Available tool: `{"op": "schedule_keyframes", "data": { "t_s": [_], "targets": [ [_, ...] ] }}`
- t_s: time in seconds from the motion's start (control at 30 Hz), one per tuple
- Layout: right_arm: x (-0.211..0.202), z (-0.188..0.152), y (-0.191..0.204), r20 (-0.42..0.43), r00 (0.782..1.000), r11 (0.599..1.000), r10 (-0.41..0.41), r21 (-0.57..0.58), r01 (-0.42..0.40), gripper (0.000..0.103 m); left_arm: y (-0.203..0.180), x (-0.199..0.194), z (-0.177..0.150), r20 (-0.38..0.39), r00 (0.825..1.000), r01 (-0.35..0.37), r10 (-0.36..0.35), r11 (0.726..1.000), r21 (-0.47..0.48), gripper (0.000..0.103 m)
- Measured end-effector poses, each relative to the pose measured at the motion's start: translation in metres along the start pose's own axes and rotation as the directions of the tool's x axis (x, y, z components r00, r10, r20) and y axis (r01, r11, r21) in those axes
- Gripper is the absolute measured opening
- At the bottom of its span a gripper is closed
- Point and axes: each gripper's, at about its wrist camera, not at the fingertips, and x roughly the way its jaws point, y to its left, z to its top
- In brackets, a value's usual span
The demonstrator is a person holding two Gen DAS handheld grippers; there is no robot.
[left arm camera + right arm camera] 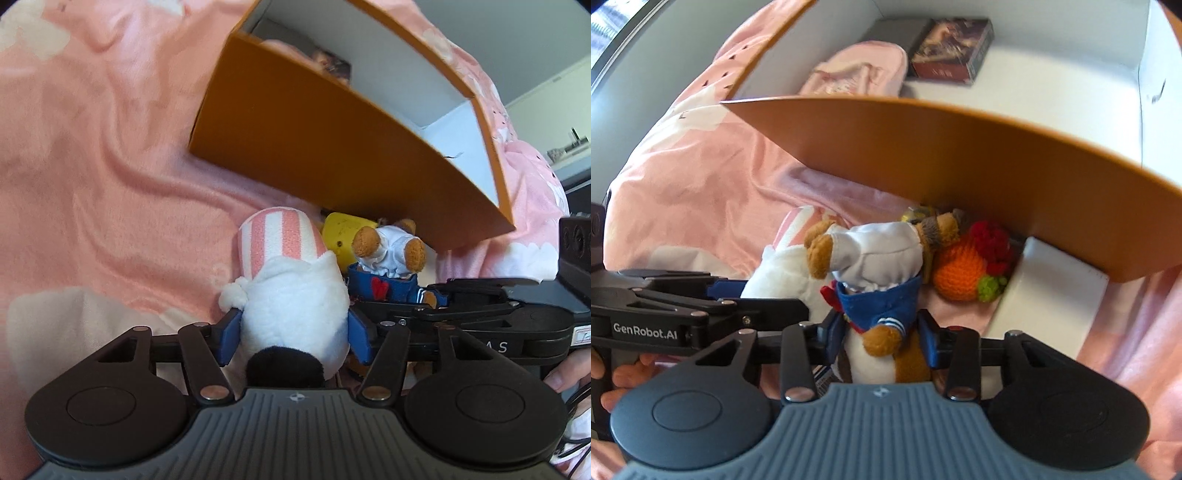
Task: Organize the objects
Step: 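Lift both plush toys and carry them over the shoebox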
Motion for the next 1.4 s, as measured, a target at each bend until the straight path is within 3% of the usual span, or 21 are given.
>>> {"op": "schedule_keyframes", "data": {
  "t_s": [0.17,0.4,0.53,0.73,0.93,1.03,1.2,1.4],
  "targets": [
    [-0.033,-0.002,0.016,0.080,0.996,0.996,-0.025,-0.078,0.031,0.043,-0.024,-0.024,-0.006,0.071,0.997,-0.033,0.025,0.993,0.112,0.067],
    [-0.097,0.004,0.030,0.235,0.972,0.993,-0.008,-0.115,0.036,0.043,-0.056,-0.072,0.006,0.231,0.972,-0.011,-0.039,0.977,0.214,0.067],
    [-0.133,0.013,0.033,0.338,0.941,0.992,0.012,-0.119,0.030,0.043,-0.075,-0.087,0.020,0.315,0.946,0.002,-0.079,0.972,0.236,0.067],
    [-0.170,0.032,0.036,0.478,0.878,0.992,0.001,-0.113,0.060,0.043,-0.091,-0.108,0.049,0.395,0.910,0.011,-0.127,0.959,0.282,0.067],
    [-0.183,0.063,0.020,0.545,0.837,0.995,-0.039,-0.054,0.081,0.043,-0.092,-0.102,0.090,0.396,0.902,0.055,-0.171,0.956,0.288,0.067],
    [-0.172,0.079,0.006,0.527,0.846,0.995,-0.079,-0.010,0.099,0.043,-0.088,-0.084,0.108,0.343,0.925,0.062,-0.163,0.956,0.287,0.067],
    [-0.136,0.099,-0.023,0.421,0.898,0.992,-0.130,0.058,0.116,0.043,-0.082,-0.038,0.120,0.201,0.970,0.077,-0.138,0.955,0.286,0.067],
    [-0.097,0.108,-0.051,0.252,0.961,0.990,-0.111,0.108,0.086,0.043,-0.076,0.004,0.119,0.086,0.992,0.068,-0.093,0.964,0.258,0.067]
  ]
}}
